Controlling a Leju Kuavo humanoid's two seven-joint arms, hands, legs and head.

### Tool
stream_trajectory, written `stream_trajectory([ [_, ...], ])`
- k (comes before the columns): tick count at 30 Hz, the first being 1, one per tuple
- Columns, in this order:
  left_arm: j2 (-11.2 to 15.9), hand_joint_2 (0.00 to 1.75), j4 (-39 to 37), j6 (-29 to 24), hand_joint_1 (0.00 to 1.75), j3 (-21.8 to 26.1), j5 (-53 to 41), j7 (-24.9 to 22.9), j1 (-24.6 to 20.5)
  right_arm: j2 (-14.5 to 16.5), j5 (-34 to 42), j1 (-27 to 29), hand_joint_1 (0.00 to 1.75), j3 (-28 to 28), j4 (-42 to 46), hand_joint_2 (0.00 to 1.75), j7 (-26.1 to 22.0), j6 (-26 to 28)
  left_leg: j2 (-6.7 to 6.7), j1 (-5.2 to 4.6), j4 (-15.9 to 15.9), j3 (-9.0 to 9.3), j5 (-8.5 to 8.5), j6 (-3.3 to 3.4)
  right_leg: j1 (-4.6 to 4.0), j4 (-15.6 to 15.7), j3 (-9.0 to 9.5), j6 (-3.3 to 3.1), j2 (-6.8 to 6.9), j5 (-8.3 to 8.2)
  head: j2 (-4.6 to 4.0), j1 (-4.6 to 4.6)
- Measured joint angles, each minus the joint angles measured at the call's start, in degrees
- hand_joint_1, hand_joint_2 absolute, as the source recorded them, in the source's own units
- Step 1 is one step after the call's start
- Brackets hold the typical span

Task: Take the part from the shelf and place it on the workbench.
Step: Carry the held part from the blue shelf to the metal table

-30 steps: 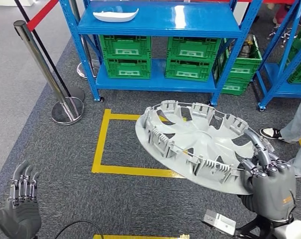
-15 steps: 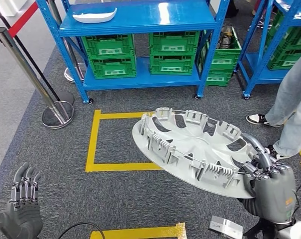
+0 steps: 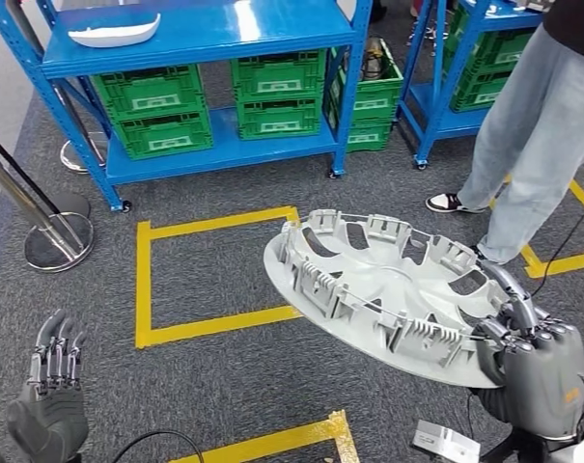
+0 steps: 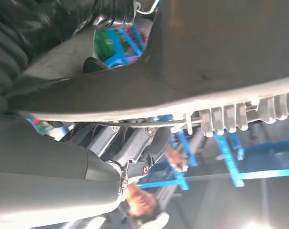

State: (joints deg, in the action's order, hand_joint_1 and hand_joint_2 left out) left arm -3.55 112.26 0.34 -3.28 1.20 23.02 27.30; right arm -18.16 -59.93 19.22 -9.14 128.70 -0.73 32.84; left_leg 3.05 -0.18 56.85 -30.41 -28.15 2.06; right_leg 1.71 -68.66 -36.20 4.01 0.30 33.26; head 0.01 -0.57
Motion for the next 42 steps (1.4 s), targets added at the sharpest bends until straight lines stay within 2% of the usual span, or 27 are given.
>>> stream_trajectory([
  [2, 0.0, 0.0, 0.0, -0.1, 0.0, -0.1, 0.0, 0.0, 0.0, 0.0, 0.2, 0.0, 1.75, 0.2, 0.0, 1.75, 0.0, 0.0, 1.27, -0.19, 0.3, 0.06, -0.24, -0.27, -0.33, 7.5, 3.92, -0.34, 2.43, -2.97, -0.01, -0.04],
  [4, 0.1, 0.0, 0.0, -0.2, 0.0, -0.1, 0.0, 0.1, 0.0, 0.0, 0.4, 0.1, 1.75, 0.5, 0.1, 1.75, -0.2, 0.1, 2.28, -0.47, 0.8, -0.07, -0.32, -0.75, -0.79, 10.8, 5.52, -1.15, 3.69, -3.71, 0.0, 0.02],
  [6, 0.2, 0.0, 0.0, -0.3, 0.0, -0.1, 0.1, 0.5, 0.0, 0.0, 0.7, 0.4, 1.75, 0.8, 0.1, 1.75, -0.6, 0.2, 3.33, -0.54, 1.0, -0.15, -0.24, -1.2, -0.95, 10.8, 5.19, -2.08, 2.52, -4.08, 0.01, 0.04],
  [7, 0.2, 0.0, 0.0, -0.3, 0.0, -0.1, 0.0, 0.7, 0.0, 0.0, 0.9, 0.7, 1.75, 1.0, 0.1, 1.75, -0.8, 0.3, 3.28, -0.44, 1.2, -0.2, -0.54, -1.46, -0.87, 10.8, 5.03, -2.46, 1.96, -4.3, 0.0, 0.05],
  [9, 0.3, 0.0, 0.0, -0.4, 0.0, -0.2, -0.2, 0.8, -0.2, 0.0, 1.6, 1.1, 1.75, 1.3, 0.2, 1.75, -0.9, 0.4, 1.1, -0.13, 4.1, -1.27, -2.97, -2.03, -0.63, 11.0, 4.74, -3.25, 0.82, -4.8, 0.0, 0.18],
  [11, 0.3, 0.0, 0.0, -0.5, 0.0, -0.4, -0.7, 0.7, -0.6, 0.0, 2.3, 1.3, 1.75, 1.8, 0.3, 1.75, -0.9, 0.4, -1.66, 0.17, 11.2, -4.09, -7.09, -2.44, -0.59, 11.0, 4.31, -3.69, -0.39, -5.21, -0.01, 0.29],
  [12, 0.3, 0.0, -0.1, -0.5, 0.0, -0.6, -1.0, 0.6, -0.8, 0.0, 2.6, 1.6, 1.75, 2.2, 0.3, 1.75, -1.0, 0.5, -2.21, 0.25, 14.8, -5.51, -8.59, -2.51, -0.63, 11.0, 4.08, -3.78, -1.09, -5.4, -0.01, 0.3],
  [13, 0.3, 0.0, -0.1, -0.6, 0.0, -0.9, -1.3, 0.5, -1.0, 0.0, 3.0, 1.9, 1.75, 2.5, 0.3, 1.75, -1.2, 0.5, -2.42, 0.26, 16.9, -6.28, -9.03, -2.48, -0.68, 11.0, 3.9, -3.78, -1.83, -5.57, -0.01, 0.28],
  [14, 0.3, 0.0, -0.2, -0.7, 0.0, -1.1, -1.7, 0.4, -1.3, 0.0, 3.4, 2.4, 1.75, 3.0, 0.4, 1.75, -1.4, 0.6, -2.58, 0.26, 16.9, -6.09, -8.3, -2.35, -0.73, 10.9, 3.77, -3.75, -2.6, -5.72, -0.01, 0.29],
  [15, 0.3, 0.0, -0.3, -0.9, 0.0, -1.4, -2.0, 0.3, -1.5, 0.0, 3.8, 2.9, 1.75, 3.4, 0.4, 1.75, -1.7, 0.7, -2.93, 0.25, 14.6, -4.86, -6.54, -2.09, -0.78, 10.9, 3.7, -3.69, -3.42, -5.85, -0.01, 0.29],
  [16, 0.3, 0.0, -0.3, -1.0, 0.0, -1.6, -2.2, 0.2, -1.6, 0.0, 4.1, 3.4, 1.75, 3.8, 0.5, 1.75, -2.0, 0.8, -3.93, 0.24, 10.8, -2.96, -4.25, -1.69, -0.8, 10.9, 3.64, -3.61, -4.22, -5.97, -0.01, 0.29],
  [18, 0.3, 0.0, -0.3, -1.1, 0.0, -1.9, -2.5, 0.2, -1.8, 0.0, 4.4, 4.1, 1.75, 4.4, 0.7, 1.75, -2.3, 1.0, -7.41, 0.31, 3.9, 0.24, -1.31, -0.74, -0.69, 10.8, 3.25, -3.18, -5.75, -6.33, -0.01, 0.21],
  [19, 0.3, 0.0, -0.3, -1.1, 0.0, -2.1, -2.5, 0.1, -1.8, 0.0, 4.4, 4.3, 1.75, 4.5, 0.8, 1.75, -2.4, 1.1, -8.63, 0.25, 2.1, 0.91, -0.84, -0.4, -0.48, 10.7, 2.86, -2.82, -6.5, -6.58, -0.01, 0.25],
  [20, 0.3, 0.0, -0.3, -1.1, 0.0, -2.2, -2.5, 0.1, -1.9, 0.0, 4.5, 4.5, 1.75, 4.7, 0.8, 1.75, -2.5, 1.2, -8.97, 0.16, 1.5, 1.03, -0.98, -0.18, -0.26, 10.7, 2.38, -2.36, -7.28, -6.89, -0.01, 0.31],
  [22, 0.3, 0.0, -0.3, -1.1, 0.0, -2.5, -2.5, 0.1, -2.2, 0.0, 4.5, 4.9, 1.75, 5.1, 1.1, 1.75, -2.6, 1.2, -7.24, 0.16, 0.5, 1.01, -0.8, -0.11, -0.06, 10.7, 1.32, -1.48, -8.4, -7.37, -0.01, 0.44],
  [24, 0.2, 0.0, -0.3, -1.1, 0.0, -2.7, -2.5, 0.1, -2.4, 0.0, 4.6, 5.2, 1.75, 5.4, 1.2, 1.75, -2.6, 1.3, -5.35, 0.52, -0.5, 1.02, -0.36, 0.01, -0.38, 8.5, -0.37, -1.03, -6.06, -5.88, -0.01, 0.12],
  [26, 0.2, 0.0, -0.4, -1.1, 0.0, -2.9, -2.5, 0.1, -2.3, 0.0, 4.6, 5.1, 1.75, 5.5, 1.3, 1.75, -2.6, 1.3, -3.48, 0.55, -0.7, 0.84, -0.09, 0.16, -0.54, 2.1, -3.28, -0.7, -2.22, -2.18, 0.0, -0.26],
  [28, 0.1, 0.0, -0.5, -1.1, 0.0, -2.9, -2.5, 0.0, -2.2, 0.0, 4.6, 5.1, 1.75, 5.5, 1.3, 1.75, -2.7, 1.2, -1.48, 0.42, -0.5, 0.58, -0.08, 0.17, -0.44, -4.1, -5.56, -0.22, -0.75, 0.34, 0.0, -0.37],
  [29, 0.1, 0.0, -0.6, -1.2, 0.0, -2.9, -2.5, 0.0, -2.3, 0.0, 4.6, 5.2, 1.75, 5.5, 1.3, 1.75, -2.7, 1.2, -0.53, 0.39, -0.4, 0.47, -0.1, 0.14, -0.38, -4.7, -5.38, -0.05, -0.42, 0.27, 0.0, -0.37],
  [30, 0.1, 0.0, -0.6, -1.2, 0.0, -2.9, -2.5, 0.0, -2.3, 0.0, 4.6, 5.2, 1.75, 5.5, 1.3, 1.75, -2.7, 1.2, 0.34, 0.4, -0.3, 0.41, -0.15, 0.08, -0.34, -2.9, -3.96, 0.05, -0.09, -0.76, -0.01, -0.38],
  [33, 0.1, 0.0, -0.7, -1.3, 0.0, -2.9, -2.6, 0.1, -2.3, 0.0, 4.6, 5.3, 1.75, 5.6, 1.3, 1.75, -2.8, 1.2, 2.41, 0.17, 0.2, 0.39, -0.51, -0.54, -0.44, 8.4, 3.26, -0.25, 2.88, -4.25, 0.0, -0.32],
  [35, 0.1, 0.0, -0.7, -1.5, 0.0, -2.9, -2.8, 0.1, -2.2, 0.1, 4.8, 5.3, 1.75, 5.7, 1.3, 1.75, -3.2, 1.2, 3.39, -0.12, 0.5, 0.54, -0.69, -1.15, -0.67, 11.0, 4.79, -1.11, 3.62, -4.46, 0.01, -0.08],
  [36, 0.1, 0.0, -0.7, -1.6, 0.0, -3.0, -3.0, 0.1, -2.2, 0.2, 4.9, 5.4, 1.75, 5.7, 1.4, 1.75, -3.4, 1.2, 3.91, -0.13, 0.5, 0.67, -0.7, -1.42, -0.7, 11.0, 4.56, -1.55, 2.93, -4.69, 0.0, 0.05],
  [37, 0.1, 0.0, -0.7, -1.7, 0.0, -3.0, -3.2, 0.1, -2.1, 0.3, 5.0, 5.6, 1.75, 5.7, 1.4, 1.75, -3.6, 1.2, 4.08, -0.03, 0.5, 0.73, -0.81, -1.75, -0.66, 11.0, 4.38, -1.95, 2.36, -4.83, 0.0, 0.11],
  [39, 0.1, 0.0, -0.7, -1.9, 0.0, -3.0, -3.7, 0.2, -1.8, 0.6, 5.1, 5.7, 1.75, 5.6, 1.4, 1.75, -4.1, 1.1, 1.94, 0.26, 2.3, 0.14, -2.58, -2.41, -0.52, 11.1, 4.12, -2.72, 1.19, -5.2, -0.01, 0.23],
  [41, 0.1, 0.0, -0.7, -1.9, 0.0, -2.9, -4.3, 0.3, -1.3, 0.9, 5.1, 5.7, 1.75, 5.5, 1.4, 1.75, -4.6, 1.0, -1.38, 0.41, 8.5, -2.3, -6.49, -2.69, -0.47, 11.1, 3.97, -3.27, -0.05, -5.52, -0.01, 0.36],
  [42, 0.1, 0.0, -0.7, -1.9, 0.0, -2.9, -4.7, 0.3, -1.0, 1.2, 5.2, 5.6, 1.75, 5.4, 1.4, 1.75, -4.7, 1.0, -2.15, 0.4, 12.4, -3.94, -8.33, -2.64, -0.53, 11.1, 3.81, -3.43, -0.73, -5.63, -0.01, 0.38],
])
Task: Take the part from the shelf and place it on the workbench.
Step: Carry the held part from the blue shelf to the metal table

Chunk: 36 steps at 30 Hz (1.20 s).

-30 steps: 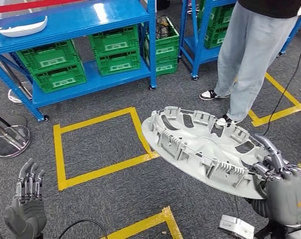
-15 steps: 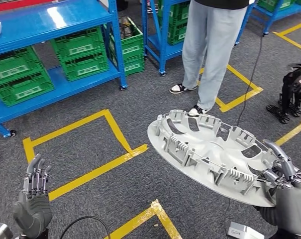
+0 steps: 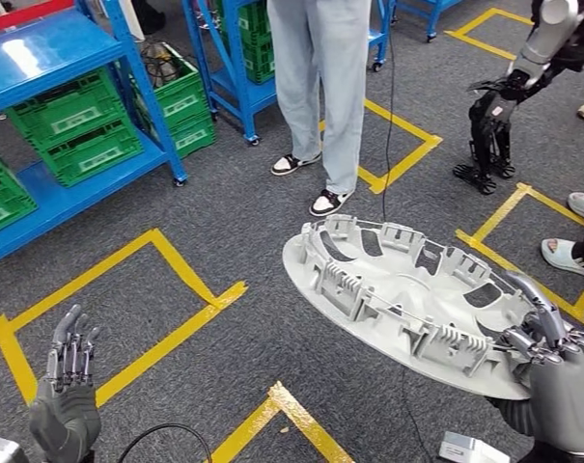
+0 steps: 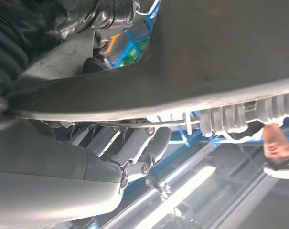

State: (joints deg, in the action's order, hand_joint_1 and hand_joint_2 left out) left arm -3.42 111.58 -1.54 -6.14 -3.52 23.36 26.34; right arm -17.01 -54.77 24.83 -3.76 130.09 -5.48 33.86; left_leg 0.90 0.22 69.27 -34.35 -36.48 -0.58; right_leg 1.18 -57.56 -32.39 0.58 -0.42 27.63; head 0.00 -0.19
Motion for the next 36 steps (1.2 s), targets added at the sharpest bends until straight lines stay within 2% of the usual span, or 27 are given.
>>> stream_trajectory([
  [1, 0.0, 0.0, 0.0, 0.1, 0.0, 0.0, -0.4, 0.0, 0.3, 0.3, 0.1, -0.1, 1.75, -0.1, 0.0, 1.75, -0.2, 0.0, -0.33, -0.01, 3.1, -1.31, -1.03, 0.1, -0.06, 0.0, -0.12, -0.08, -0.76, -0.06, 0.0, -0.01],
  [2, -0.1, 0.0, 0.0, 0.2, 0.0, 0.1, -0.7, 0.0, 0.6, 0.5, 0.2, -0.1, 1.75, -0.2, -0.1, 1.75, -0.3, -0.1, -0.47, -0.02, 4.3, -1.84, -0.88, 0.25, -0.12, -0.1, -0.2, -0.12, -1.58, -0.1, 0.0, -0.01],
  [3, -0.1, 0.0, 0.0, 0.3, 0.0, 0.2, -1.0, 0.0, 0.8, 0.7, 0.3, -0.3, 1.75, -0.4, -0.2, 1.75, -0.5, -0.1, -0.63, -0.03, 3.3, -1.41, 0.44, 0.46, -0.16, -0.2, -0.23, -0.14, -2.45, -0.12, 0.0, -0.01],
  [4, -0.2, 0.0, 0.0, 0.4, 0.0, 0.3, -1.4, -0.1, 1.1, 0.8, 0.4, -0.4, 1.75, -0.6, -0.3, 1.75, -0.6, -0.2, -1.04, -0.04, 0.4, -0.13, 2.6, 0.74, -0.19, -0.3, -0.2, -0.13, -3.33, -0.12, 0.0, -0.01],
  [6, -0.3, 0.0, 0.3, 0.5, 0.0, 0.4, -1.9, -0.5, 1.5, 1.1, 0.7, -0.7, 1.75, -0.9, -0.4, 1.75, -0.8, -0.3, -3.62, 0.03, -6.8, 2.86, 6.38, 1.38, -0.16, -0.5, -0.35, 0.04, -4.91, -0.17, 0.0, -0.07],
  [8, -0.2, 0.0, 0.9, 0.3, 0.0, 0.4, -2.3, -0.8, 2.4, 1.3, 1.1, -0.8, 1.75, -1.1, -0.5, 1.75, -1.0, -0.5, -5.51, 0.05, -10.5, 4.24, 7.18, 1.67, 0.02, -0.7, -1.05, 0.62, -6.3, -0.43, 0.0, -0.07],
  [10, -0.1, 0.0, 1.6, -0.2, 0.0, 0.4, -2.5, -1.0, 3.3, 1.5, 1.5, -0.6, 1.75, -1.2, -0.6, 1.75, -1.4, -0.6, -4.67, 0.04, -11.4, 4.39, 6.96, 1.73, 0.22, -0.7, -2.01, 1.45, -7.6, -0.87, 0.0, -0.02],
  [11, 0.0, 0.0, 1.8, -0.5, 0.0, 0.3, -2.6, -1.1, 3.4, 1.6, 1.8, -0.4, 1.75, -1.3, -0.6, 1.75, -1.6, -0.7, -3.93, 0.12, -11.7, 4.44, 7.1, 1.88, 0.19, -0.9, -2.45, 1.76, -7.11, -0.79, 0.0, -0.06],
  [12, 0.0, 0.0, 1.9, -0.8, 0.0, 0.2, -2.7, -1.2, 3.5, 1.7, 2.1, -0.2, 1.75, -1.3, -0.6, 1.75, -1.9, -0.7, -3.2, 0.21, -12.0, 4.5, 7.31, 2.08, 0.08, -1.9, -3.1, 1.98, -5.76, -0.17, 0.0, -0.2],
  [14, 0.2, 0.0, 2.1, -1.4, 0.0, 0.0, -2.8, -1.5, 3.5, 2.0, 2.7, -0.1, 1.75, -1.2, -0.7, 1.75, -2.4, -0.9, -1.51, 0.24, -12.3, 4.6, 7.56, 2.4, -0.13, -7.1, -5.55, 2.24, -1.91, 2.83, 0.0, -0.55],
  [15, 0.2, 0.0, 2.1, -1.7, 0.0, -0.2, -2.9, -1.6, 3.5, 2.2, 3.0, -0.1, 1.75, -1.2, -0.7, 1.75, -2.6, -0.9, -0.67, 0.16, -12.3, 4.57, 7.56, 2.48, -0.12, -10.9, -7.25, 2.39, -0.72, 4.7, 0.0, -0.68],
  [16, 0.3, 0.0, 2.1, -2.0, 0.0, -0.4, -2.9, -1.7, 3.6, 2.3, 3.3, -0.1, 1.75, -1.1, -0.7, 1.75, -2.8, -1.0, 0.25, 0.1, -12.3, 4.56, 7.54, 2.51, -0.07, -14.4, -8.82, 2.55, -0.19, 6.21, 0.0, -0.74],
  [17, 0.5, 0.0, 2.1, -2.2, 0.0, -0.6, -2.9, -1.8, 3.5, 2.5, 3.5, 0.1, 1.75, -0.9, -0.7, 1.75, -3.0, -1.1, 1.15, 0.06, -12.3, 4.56, 7.52, 2.52, -0.01, -16.7, -9.76, 2.7, 0.08, 6.88, 0.0, -0.73],
  [18, 0.6, 0.0, 2.1, -2.4, 0.0, -0.7, -2.9, -1.8, 3.4, 2.6, 3.7, 0.2, 1.75, -0.7, -0.7, 1.75, -3.2, -1.1, 1.98, 0.04, -12.3, 4.56, 7.49, 2.49, 0.04, -17.0, -9.74, 2.81, 0.28, 6.57, 0.0, -0.74],
  [19, 0.7, 0.0, 2.1, -2.6, 0.0, -0.9, -2.7, -1.9, 3.2, 2.8, 3.8, 0.3, 1.75, -0.5, -0.7, 1.75, -3.4, -1.2, 2.8, 0.05, -12.3, 4.62, 7.42, 2.41, 0.1, -15.0, -8.44, 2.88, 0.59, 5.2, 0.0, -0.75],
  [20, 0.8, 0.0, 2.1, -2.7, 0.0, -1.0, -2.5, -1.8, 3.1, 3.0, 3.8, 0.3, 1.75, -0.3, -0.7, 1.75, -3.5, -1.2, 3.55, 0.06, -12.2, 4.73, 7.31, 2.24, 0.17, -11.1, -6.11, 2.92, 1.32, 3.25, 0.0, -0.74],
  [22, 0.9, 0.0, 2.1, -2.5, 0.0, -0.9, -1.5, -1.6, 3.0, 3.4, 3.0, 0.0, 1.75, -0.2, -0.8, 1.75, -3.4, -1.3, 4.87, -0.22, -12.0, 4.87, 6.92, 1.6, -0.09, -3.4, -1.47, 2.59, 3.53, 0.89, 0.0, -0.76],
  [24, 0.9, 0.0, 2.1, -1.5, 0.0, -0.5, -0.4, -1.2, 2.9, 3.7, 1.5, -0.4, 1.75, -0.5, -0.7, 1.75, -2.6, -1.2, 5.93, -0.56, -11.8, 5.02, 6.7, 1.01, -0.41, -0.9, -0.15, 1.81, 4.14, 0.83, 0.0, -0.71],
  [26, 0.9, 0.0, 2.1, -0.6, 0.0, -0.1, 0.1, -0.8, 2.5, 3.7, 0.4, -0.5, 1.75, -0.7, -0.6, 1.75, -1.7, -1.1, 6.67, -0.44, -11.7, 5.19, 6.51, 0.53, -0.39, -1.0, -0.52, 0.95, 2.73, 0.57, 0.0, -0.69],
  [28, 0.9, 0.0, 2.1, -0.2, 0.0, 0.2, 0.3, -0.7, 2.1, 3.7, -0.1, -0.6, 1.75, -0.8, -0.5, 1.75, -1.2, -1.0, 4.38, -0.12, -9.5, 4.46, 4.61, 0.03, -0.33, -0.9, -0.7, 0.22, 1.52, 0.28, 0.0, -0.58],
  [30, 0.9, 0.0, 2.0, 0.0, 0.0, 0.5, 0.3, -0.6, 2.0, 3.7, -0.4, -0.8, 1.75, -0.9, -0.4, 1.75, -0.9, -0.9, 0.82, 0.04, -2.9, 1.76, 0.78, -0.08, -0.38, -0.8, -0.87, -0.29, 0.25, 0.06, 0.0, -0.36],
  [31, 0.9, 0.0, 1.9, 0.1, 0.0, 0.5, 0.3, -0.6, 1.9, 3.7, -0.7, -0.8, 1.75, -0.9, -0.4, 1.75, -0.6, -0.8, 0.0, 0.02, 1.0, -0.03, -0.91, 0.04, -0.51, -0.9, -0.96, -0.46, -0.49, -0.02, 0.0, -0.32],
  [32, 0.9, 0.0, 1.7, 0.4, 0.0, 0.5, 0.4, -0.5, 1.6, 3.7, -0.9, -0.7, 1.75, -1.0, -0.4, 1.75, -0.3, -0.7, -0.34, -0.03, 4.0, -1.44, -1.75, 0.23, -0.67, -0.9, -1.01, -0.58, -1.29, -0.08, 0.0, -0.3],
  [33, 0.8, 0.0, 1.3, 0.7, 0.0, 0.6, 0.5, -0.5, 1.2, 3.7, -1.2, -0.7, 1.75, -1.0, -0.4, 1.75, 0.0, -0.6, -0.49, -0.11, 5.1, -2.05, -1.44, 0.5, -0.82, -0.9, -1.04, -0.67, -2.1, -0.14, 0.0, -0.32],
  [34, 0.7, 0.0, 0.9, 1.0, 0.0, 0.6, 0.5, -0.4, 0.7, 3.7, -1.5, -0.5, 1.75, -1.0, -0.4, 1.75, 0.4, -0.4, -0.72, -0.22, 4.0, -1.7, 0.01, 0.86, -0.97, -0.9, -1.01, -0.72, -2.93, -0.2, 0.0, -0.33],
  [35, 0.5, 0.0, 0.4, 1.2, 0.0, 0.7, 0.5, -0.3, 0.2, 3.7, -1.8, -0.4, 1.75, -0.9, -0.4, 1.75, 0.7, -0.3, -1.37, -0.36, 0.9, -0.43, 2.29, 1.29, -1.06, -0.9, -0.93, -0.73, -3.73, -0.23, 0.0, -0.34],
  [36, 0.4, 0.0, 0.0, 1.3, 0.0, 0.9, 0.3, -0.3, -0.2, 3.7, -2.2, -0.2, 1.75, -0.9, -0.4, 1.75, 0.9, -0.1, -3.14, -0.5, -3.0, 1.2, 4.53, 1.82, -1.05, -0.9, -0.92, -0.71, -4.48, -0.28, 0.0, -0.37],
])
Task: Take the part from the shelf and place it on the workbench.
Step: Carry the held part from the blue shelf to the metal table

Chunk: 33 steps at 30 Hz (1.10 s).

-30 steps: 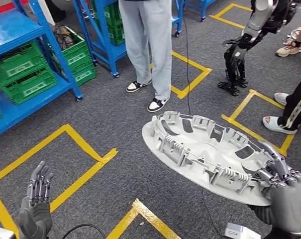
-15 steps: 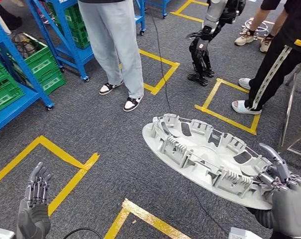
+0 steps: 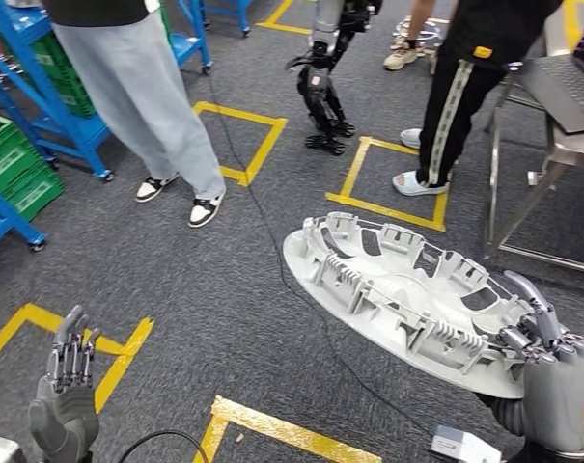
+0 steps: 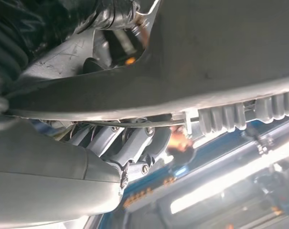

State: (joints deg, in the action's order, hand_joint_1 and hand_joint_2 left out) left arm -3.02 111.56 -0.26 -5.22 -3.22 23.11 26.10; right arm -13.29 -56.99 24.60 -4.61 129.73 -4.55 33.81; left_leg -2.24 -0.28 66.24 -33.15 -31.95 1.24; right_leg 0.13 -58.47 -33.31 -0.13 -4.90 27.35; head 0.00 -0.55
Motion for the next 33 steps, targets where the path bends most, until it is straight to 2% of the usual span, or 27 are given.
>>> stream_trajectory([
  [1, -0.1, 0.0, -0.4, -0.1, 0.0, 0.2, -0.2, 0.0, -0.3, 0.0, -0.4, 0.1, 1.75, 0.0, 0.0, 1.75, 0.2, 0.2, -1.81, -0.03, -3.5, 1.38, 1.68, 0.42, 0.01, -0.1, -0.09, 0.12, -0.77, -0.08, 0.0, -0.02],
  [2, -0.3, 0.0, -0.7, -0.2, 0.0, 0.4, -0.5, 0.0, -0.6, 0.0, -0.8, 0.3, 1.75, 0.1, 0.1, 1.75, 0.4, 0.4, -3.26, -0.11, -6.1, 2.39, 2.49, 0.69, 0.15, -0.1, -0.38, 0.35, -1.52, -0.23, 0.0, 0.07],
  [3, -0.4, 0.0, -1.0, -0.4, 0.0, 0.6, -0.7, -0.1, -0.8, 0.0, -1.1, 0.4, 1.75, 0.1, 0.2, 1.75, 0.6, 0.5, -4.06, -0.17, -7.4, 2.82, 2.61, 0.84, 0.35, -0.2, -0.81, 0.7, -2.31, -0.45, 0.0, 0.15],
  [5, -0.7, 0.0, -1.5, -0.5, 0.0, 0.8, -0.6, -0.3, -1.2, 0.0, -1.8, 0.8, 1.75, 0.1, 0.3, 1.75, 1.1, 0.6, -2.68, -0.18, -8.5, 3.04, 2.6, 0.84, 0.66, -0.1, -1.67, 1.43, -3.61, -0.89, 0.0, 0.33],
  [6, -0.9, 0.0, -1.8, -0.4, 0.0, 1.0, -0.5, -0.5, -1.4, -0.1, -2.3, 0.9, 1.75, 0.0, 0.4, 1.75, 1.4, 0.6, -1.76, -0.09, -8.9, 3.15, 2.82, 0.91, 0.61, -0.5, -2.16, 1.67, -2.78, -0.7, 0.0, 0.3],
  [7, -1.2, 0.0, -1.9, -0.4, 0.0, 1.2, -0.3, -0.7, -1.5, -0.2, -2.8, 0.8, 1.75, -0.2, 0.5, 1.75, 1.8, 0.5, -0.79, 0.0, -9.4, 3.31, 3.06, 1.01, 0.48, -1.7, -2.94, 1.88, -1.18, 0.12, 0.0, 0.17],
  [9, -1.7, 0.0, -2.3, -0.2, 0.0, 2.0, 0.3, -1.7, -1.5, -0.4, -3.9, 0.0, 1.75, -0.6, 0.4, 1.75, 2.7, 0.1, 1.29, -0.01, -9.8, 3.49, 3.27, 1.17, 0.35, -7.4, -5.8, 2.34, 2.89, 3.37, 0.0, -0.04],
  [11, -2.0, 0.0, -2.7, 0.1, 0.0, 3.0, 1.0, -2.5, -1.2, -0.8, -5.1, -1.2, 1.75, -1.4, 0.3, 1.75, 3.6, -0.5, 3.37, -0.07, -9.8, 3.41, 3.22, 1.22, 0.65, -14.0, -8.85, 2.98, 4.34, 6.12, 0.0, -0.11],
  [12, -2.1, 0.0, -2.9, 0.4, 0.0, 3.6, 1.2, -2.7, -1.1, -0.9, -5.7, -1.7, 1.75, -1.9, 0.1, 1.75, 4.1, -0.8, 4.36, -0.05, -9.8, 3.41, 3.16, 1.16, 0.86, -15.2, -9.28, 3.27, 4.65, 6.17, 0.0, -0.1],
  [13, -2.3, 0.0, -3.0, 0.8, 0.0, 4.2, 1.4, -2.9, -1.1, -1.1, -6.2, -2.3, 1.75, -2.4, 0.0, 1.75, 4.6, -1.1, 5.27, 0.01, -9.8, 3.42, 3.08, 1.06, 1.09, -14.2, -8.53, 3.54, 4.98, 5.22, 0.0, -0.1],
  [14, -2.5, 0.0, -3.2, 1.3, 0.0, 4.7, 1.5, -2.9, -1.1, -1.3, -6.6, -2.8, 1.75, -2.8, -0.2, 1.75, 5.1, -1.4, 6.08, 0.1, -9.7, 3.47, 2.96, 0.86, 1.33, -11.0, -6.59, 3.79, 5.6, 3.52, 0.0, -0.1],
  [15, -2.6, 0.0, -3.3, 1.7, 0.0, 5.2, 1.5, -3.0, -1.1, -1.4, -6.9, -3.2, 1.75, -3.2, -0.4, 1.75, 5.5, -1.5, 6.77, 0.13, -9.6, 3.56, 2.77, 0.57, 1.45, -6.9, -4.22, 4.07, 6.93, 2.11, 0.0, -0.12],
  [16, -2.8, 0.0, -3.3, 2.1, 0.0, 5.7, 1.5, -3.0, -1.1, -1.6, -7.1, -3.7, 1.75, -3.6, -0.6, 1.75, 5.8, -1.7, 7.34, 0.04, -9.3, 3.57, 2.54, 0.22, 1.47, -3.3, -2.06, 4.02, 8.11, 1.08, 0.0, -0.17],
  [17, -2.9, 0.0, -3.4, 2.3, 0.0, 6.2, 1.5, -3.0, -1.2, -1.7, -7.2, -4.1, 1.75, -3.9, -0.7, 1.75, 5.9, -1.8, 7.79, -0.09, -9.1, 3.63, 2.37, -0.13, 1.38, -1.0, -0.66, 3.73, 8.92, 0.62, 0.0, -0.14],
  [18, -3.0, 0.0, -3.4, 2.5, 0.0, 6.6, 1.5, -3.0, -1.2, -1.8, -7.2, -4.5, 1.75, -4.1, -0.9, 1.75, 6.1, -1.8, 8.21, -0.25, -9.0, 3.68, 2.29, -0.45, 1.22, -0.1, -0.16, 3.33, 9.29, 0.69, 0.0, -0.11],
  [20, -3.3, 0.0, -3.5, 2.7, 0.0, 7.0, 1.4, -3.0, -1.4, -1.9, -7.3, -4.9, 1.75, -4.5, -1.0, 1.75, 6.3, -1.8, 9.08, -0.2, -8.9, 3.82, 2.19, -0.94, 0.98, -0.2, -0.25, 2.28, 8.05, 0.53, 0.0, 0.0],
  [21, -3.4, 0.0, -3.6, 2.9, 0.0, 7.3, 1.2, -3.0, -1.5, -2.0, -7.3, -4.9, 1.75, -4.6, -1.0, 1.75, 6.3, -1.8, 8.84, -0.01, -8.7, 3.84, 1.82, -1.22, 0.94, -0.1, -0.3, 1.9, 7.48, 0.44, 0.0, 0.04],
  [23, -3.7, 0.0, -3.7, 3.5, 0.0, 7.8, 0.7, -2.9, -1.6, -2.2, -7.3, -5.2, 1.75, -4.8, -1.0, 1.75, 6.3, -2.0, 6.4, 0.38, -5.5, 2.62, -0.55, -1.64, 0.95, 0.0, -0.29, 1.08, 6.23, 0.25, 0.0, 0.21],
  [25, -4.0, 0.0, -3.9, 4.4, 0.0, 8.4, 0.3, -2.8, -1.6, -2.5, -7.4, -5.4, 1.75, -5.1, -1.1, 1.75, 6.5, -2.2, 3.48, 0.51, 2.2, -0.83, -4.29, -1.61, 0.81, 0.0, -0.42, 0.55, 4.85, 0.15, 0.0, 0.34],
  [26, -4.1, 0.0, -4.1, 4.8, 0.0, 8.6, 0.3, -2.8, -1.6, -2.6, -7.6, -5.4, 1.75, -5.2, -1.1, 1.75, 6.6, -2.2, 2.89, 0.5, 5.9, -2.63, -5.55, -1.48, 0.67, 0.0, -0.47, 0.39, 4.03, 0.11, 0.0, 0.35],
  [27, -4.3, 0.0, -4.3, 5.1, 0.0, 8.8, 0.3, -2.8, -1.6, -2.7, -7.7, -5.3, 1.75, -5.3, -1.1, 1.75, 6.7, -2.2, 2.65, 0.48, 7.9, -3.72, -5.72, -1.3, 0.52, 0.0, -0.49, 0.3, 3.18, 0.07, 0.0, 0.34],
  [28, -4.4, 0.0, -4.5, 5.2, 0.0, 8.9, 0.3, -2.8, -1.6, -2.8, -7.8, -5.3, 1.75, -5.4, -1.1, 1.75, 6.7, -2.2, 2.5, 0.45, 7.7, -3.84, -4.76, -1.05, 0.39, 0.0, -0.49, 0.26, 2.3, 0.03, 0.0, 0.33],
  [29, -4.6, 0.0, -4.7, 5.3, 0.0, 9.0, 0.3, -2.8, -1.6, -3.0, -7.9, -5.2, 1.75, -5.5, -1.1, 1.75, 6.8, -2.2, 2.12, 0.39, 5.3, -2.92, -2.78, -0.72, 0.31, -0.1, -0.46, 0.25, 1.39, 0.0, 0.0, 0.33],
  [30, -4.7, 0.0, -4.7, 5.4, 0.0, 9.1, 0.3, -2.8, -1.6, -3.1, -7.9, -5.1, 1.75, -5.5, -1.1, 1.75, 6.8, -2.2, 0.99, 0.33, 1.4, -1.35, -0.41, -0.37, 0.31, -0.1, -0.43, 0.26, 0.53, -0.02, 0.0, 0.33],
  [31, -4.8, 0.0, -4.8, 5.4, 0.0, 9.2, 0.3, -2.8, -1.6, -3.2, -7.9, -5.1, 1.75, -5.6, -1.1, 1.75, 6.8, -2.2, -0.75, 0.33, -2.4, 0.2, 1.36, -0.03, 0.3, -0.1, -0.5, 0.37, -0.27, -0.09, 0.0, 0.3],
  [32, -4.9, 0.0, -4.9, 5.4, 0.0, 9.3, 0.3, -2.8, -1.6, -3.2, -7.9, -5.1, 1.75, -5.6, -1.1, 1.75, 6.8, -2.2, -2.29, 0.33, -5.5, 1.47, 2.48, 0.19, 0.4, -0.2, -0.68, 0.57, -1.04, -0.2, 0.0, 0.32],
  [33, -4.9, 0.0, -4.9, 5.4, 0.0, 9.4, 0.3, -2.8, -1.7, -3.3, -7.9, -5.0, 1.75, -5.7, -1.1, 1.75, 6.9, -2.2, -3.4, 0.28, -7.3, 2.12, 2.78, 0.3, 0.59, -0.2, -0.97, 0.88, -1.74, -0.38, 0.0, 0.33],
])
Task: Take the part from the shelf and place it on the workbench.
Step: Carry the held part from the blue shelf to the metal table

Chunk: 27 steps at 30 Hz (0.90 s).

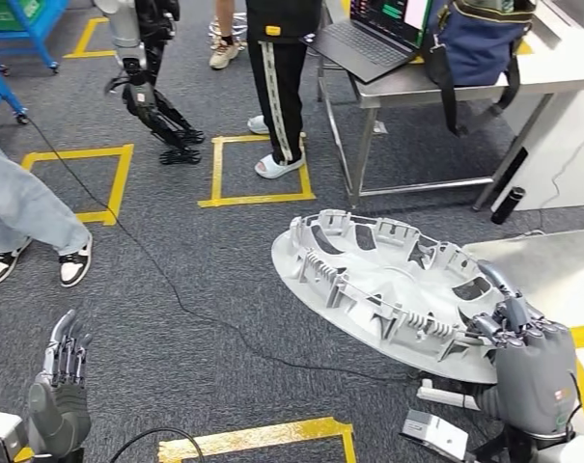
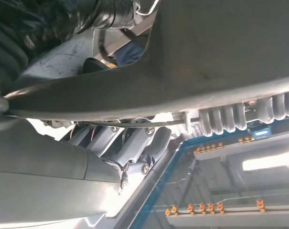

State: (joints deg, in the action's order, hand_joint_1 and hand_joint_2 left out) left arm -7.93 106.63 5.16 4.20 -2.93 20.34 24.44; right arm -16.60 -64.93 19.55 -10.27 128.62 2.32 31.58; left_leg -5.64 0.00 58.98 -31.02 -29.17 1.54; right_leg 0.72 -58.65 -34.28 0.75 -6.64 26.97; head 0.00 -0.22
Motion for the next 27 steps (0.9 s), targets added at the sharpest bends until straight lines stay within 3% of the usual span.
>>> stream_trajectory([
  [1, -0.1, 0.0, -0.1, 0.0, 0.0, 0.0, 0.0, 0.0, 0.0, -0.1, 0.0, 0.1, 1.75, 0.0, 0.0, 1.75, 0.0, 0.0, -0.2, -0.08, -0.5, 0.17, -0.19, 0.03, 0.19, 0.1, -0.33, 0.4, -0.74, -0.24, 0.0, 0.03],
  [2, -0.1, 0.0, -0.1, 0.0, 0.0, 0.1, 0.0, 0.1, -0.1, -0.1, 0.0, 0.1, 1.75, -0.1, 0.0, 1.75, 0.0, 0.0, 0.46, -0.17, -1.0, 0.3, -0.1, 0.06, 0.38, 0.2, -0.72, 0.81, -1.5, -0.49, 0.0, 0.06],
  [3, -0.2, 0.0, -0.1, 0.1, 0.0, 0.1, 0.0, 0.1, -0.2, -0.2, 0.0, 0.3, 1.75, -0.2, 0.0, 1.75, 0.0, 0.0, 1.29, -0.15, -1.4, 0.45, 0.12, 0.16, 0.45, 0.1, -1.08, 1.08, -1.32, -0.54, 0.0, 0.05],
  [5, -0.4, 0.0, -0.2, 0.2, 0.0, 0.1, 0.0, 0.1, -0.2, -0.4, 0.0, 0.4, 1.75, -0.4, 0.0, 1.75, 0.1, 0.1, 3.12, 0.01, -2.4, 0.8, 0.63, 0.53, 0.17, -2.2, -2.59, 1.41, 1.66, 0.95, 0.0, -0.2],
  [7, -0.5, 0.0, -0.3, 0.3, 0.0, 0.0, 0.0, 0.1, -0.2, -0.8, 0.2, 0.8, 1.75, -0.4, 0.1, 1.75, 0.4, 0.4, 5.06, 0.0, -2.7, 0.9, 0.76, 0.8, 0.01, -8.6, -5.63, 1.75, 5.22, 4.43, 0.0, -0.43],
  [9, -0.5, 0.0, -0.6, -0.6, 0.0, -0.9, 0.0, 0.1, -0.5, -1.5, 1.2, 2.8, 1.75, 0.3, 0.6, 1.75, 0.6, 1.8, 6.78, -0.02, -2.7, 0.88, 0.64, 0.89, 0.22, -14.5, -8.18, 2.29, 6.13, 6.61, 0.0, -0.46],
  [10, -0.5, 0.0, -0.9, -1.5, 0.0, -1.8, 0.1, 0.2, -0.8, -1.9, 1.8, 4.2, 1.75, 1.1, 1.0, 1.75, 0.5, 2.7, 7.54, 0.02, -2.6, 0.9, 0.53, 0.84, 0.37, -14.7, -8.09, 2.55, 6.35, 6.24, 0.0, -0.48],
  [12, -0.3, 0.0, -1.4, -3.6, 0.0, -3.8, 0.8, 0.3, -1.4, -2.5, 2.9, 6.8, 1.75, 2.9, 2.0, 1.75, 0.1, 4.0, 8.95, 0.18, -2.4, 1.08, 0.17, 0.43, 0.66, -8.9, -4.66, 3.03, 7.55, 3.11, 0.0, -0.5],
  [13, -0.1, 0.0, -1.6, -4.4, 0.0, -4.7, 1.2, 0.3, -1.6, -2.7, 3.3, 7.7, 1.75, 3.8, 2.4, 1.75, 0.0, 4.2, 9.61, 0.09, -2.3, 1.21, -0.1, 0.08, 0.55, -4.9, -2.45, 3.16, 9.1, 1.88, 0.0, -0.57],
  [15, 0.4, 0.0, -1.9, -5.6, 0.0, -6.0, 2.0, 0.4, -1.9, -2.8, 3.8, 8.8, 1.75, 5.5, 3.2, 1.75, -0.3, 4.5, 10.86, -0.26, -1.9, 1.46, -0.7, -0.6, 0.44, -0.1, 0.42, 2.63, 11.12, 0.82, 0.0, -0.64],
  [16, 0.7, 0.0, -2.0, -6.1, 0.0, -6.5, 2.2, 0.4, -1.9, -2.8, 4.0, 9.3, 1.75, 6.2, 3.5, 1.75, -0.4, 4.6, 11.5, -0.47, -1.7, 1.62, -0.89, -0.84, 0.32, 0.2, 0.62, 2.15, 11.18, 1.05, 0.0, -0.6],
  [18, 1.2, 0.0, -2.2, -6.9, 0.0, -7.2, 2.5, 0.4, -2.0, -2.8, 4.3, 10.0, 1.75, 7.3, 4.1, 1.75, -0.9, 4.6, 12.33, -0.37, -1.6, 1.96, -1.31, -1.29, 0.39, 0.1, 0.53, 1.21, 9.54, 0.88, 0.0, -0.44],
  [19, 1.5, 0.0, -2.3, -7.2, 0.0, -7.5, 2.5, 0.4, -2.1, -2.8, 4.5, 10.2, 1.75, 7.7, 4.4, 1.75, -1.2, 4.6, 11.54, -0.16, -1.0, 1.95, -1.9, -1.56, 0.41, 0.0, 0.5, 0.88, 8.83, 0.81, 0.0, -0.34],
  [21, 1.9, 0.0, -2.3, -7.8, 0.0, -7.7, 2.6, 0.3, -2.0, -2.8, 5.1, 10.1, 1.75, 8.1, 4.7, 1.75, -1.9, 4.6, 8.4, 0.2, 3.2, 0.19, -4.66, -1.93, 0.47, 0.1, 0.54, 0.2, 7.45, 0.69, 0.0, -0.19],
  [22, 2.1, 0.0, -2.3, -8.1, 0.0, -7.7, 2.5, 0.0, -1.9, -2.8, 5.5, 9.9, 1.75, 8.1, 4.8, 1.75, -2.3, 4.5, 6.99, 0.25, 7.1, -1.63, -6.53, -1.91, 0.4, 0.1, 0.52, -0.04, 6.7, 0.7, 0.0, -0.11],
  [24, 2.4, 0.0, -2.3, -8.3, 0.0, -7.7, 2.1, -0.6, -1.6, -2.7, 6.3, 9.6, 1.75, 8.2, 4.8, 1.75, -3.1, 4.5, 6.14, 0.21, 14.3, -5.36, -8.93, -1.66, 0.16, 0.1, 0.52, -0.36, 5.08, 0.7, 0.0, -0.09],
  [25, 2.5, 0.0, -2.3, -8.3, 0.0, -7.7, 1.7, -1.0, -1.5, -2.6, 6.7, 9.4, 1.75, 8.3, 4.7, 1.75, -3.4, 4.4, 6.02, 0.16, 15.6, -6.21, -8.62, -1.44, 0.01, 0.1, 0.56, -0.43, 4.25, 0.69, 0.0, -0.1],
  [26, 2.6, 0.0, -2.3, -8.3, 0.0, -7.7, 1.3, -1.3, -1.5, -2.4, 7.1, 9.3, 1.75, 8.3, 4.7, 1.75, -3.7, 4.4, 5.83, 0.08, 14.4, -5.99, -7.13, -1.11, -0.1, 0.1, 0.61, -0.47, 3.4, 0.68, 0.0, -0.11],
  [27, 2.7, 0.0, -2.3, -8.3, 0.0, -7.7, 0.8, -1.7, -1.4, -2.3, 7.5, 9.2, 1.75, 8.4, 4.6, 1.75, -4.1, 4.4, 5.34, -0.04, 11.3, -4.82, -4.88, -0.71, -0.16, 0.1, 0.66, -0.49, 2.57, 0.65, 0.0, -0.11],
])
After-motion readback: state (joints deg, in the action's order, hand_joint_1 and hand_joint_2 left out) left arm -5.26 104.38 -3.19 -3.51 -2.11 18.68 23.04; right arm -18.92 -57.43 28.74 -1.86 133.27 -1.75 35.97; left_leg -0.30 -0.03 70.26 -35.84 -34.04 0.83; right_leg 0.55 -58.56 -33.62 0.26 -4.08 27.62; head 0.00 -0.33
